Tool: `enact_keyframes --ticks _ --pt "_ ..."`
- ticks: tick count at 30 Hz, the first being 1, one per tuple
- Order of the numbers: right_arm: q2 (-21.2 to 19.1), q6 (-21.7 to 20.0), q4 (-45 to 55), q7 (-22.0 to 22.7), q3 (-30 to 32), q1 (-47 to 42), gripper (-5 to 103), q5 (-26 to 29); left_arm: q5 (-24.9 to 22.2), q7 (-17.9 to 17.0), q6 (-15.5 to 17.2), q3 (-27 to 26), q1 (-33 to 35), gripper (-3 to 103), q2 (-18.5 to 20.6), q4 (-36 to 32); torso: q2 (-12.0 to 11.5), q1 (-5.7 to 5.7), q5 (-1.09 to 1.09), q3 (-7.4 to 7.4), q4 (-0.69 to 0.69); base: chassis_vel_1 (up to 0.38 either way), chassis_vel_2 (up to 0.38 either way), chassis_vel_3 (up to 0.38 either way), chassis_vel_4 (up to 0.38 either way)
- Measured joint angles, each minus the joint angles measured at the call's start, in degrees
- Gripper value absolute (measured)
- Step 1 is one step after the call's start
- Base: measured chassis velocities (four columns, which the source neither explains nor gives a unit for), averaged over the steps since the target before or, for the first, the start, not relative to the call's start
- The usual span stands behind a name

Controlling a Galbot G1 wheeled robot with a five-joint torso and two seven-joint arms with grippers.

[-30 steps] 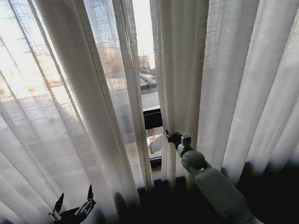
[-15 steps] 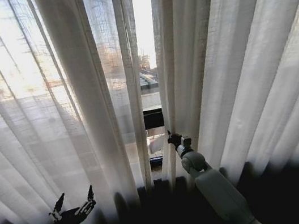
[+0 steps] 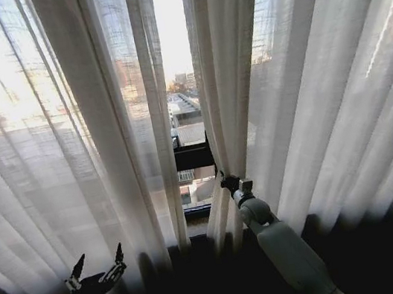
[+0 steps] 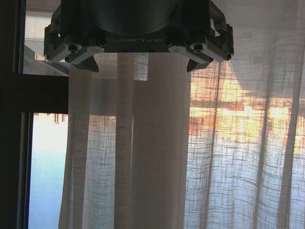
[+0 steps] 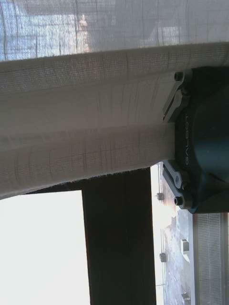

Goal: Open the curtains by pulling them apart, changing their state from closed to fully open.

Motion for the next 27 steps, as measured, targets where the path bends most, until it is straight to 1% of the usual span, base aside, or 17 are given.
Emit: enact_keyframes --ticks 5,9,13,17,27 --pt "0.0 0.1 -0.3 0.0 0.3 0.2 0 0.0 0.1 0.1 -0.3 -0.1 0.1 100 -0.1 0.0 0.0 -0.01 0.00 0.00 0.02 -0.275 -0.328 0.263 0.342" --pt "0.1 0.1 -0.4 0.0 0.7 0.2 0 0.0 0.3 0.2 -0.7 0.0 0.3 100 -0.4 0.0 0.0 -0.01 0.00 0.00 0.01 -0.302 -0.365 0.289 0.361" --pt "0.1 0.3 -0.4 -0.1 1.1 -0.3 0 0.0 0.8 0.3 -1.1 0.4 0.4 100 -0.7 0.0 0.0 0.00 -0.02 0.00 0.02 -0.347 -0.363 0.340 0.360" --pt "0.1 0.8 -0.4 -0.1 1.9 -1.1 0 0.0 1.2 0.4 -1.2 0.7 0.5 100 -0.8 0.0 0.0 -0.01 0.02 0.00 0.01 -0.347 -0.357 0.344 0.378" --pt "-0.6 1.5 -0.2 -0.2 3.7 -2.2 0 0.1 2.2 0.6 -1.4 1.3 0.7 100 -0.9 0.0 0.0 -0.01 -0.01 0.00 0.01 -0.334 -0.379 0.328 0.377"
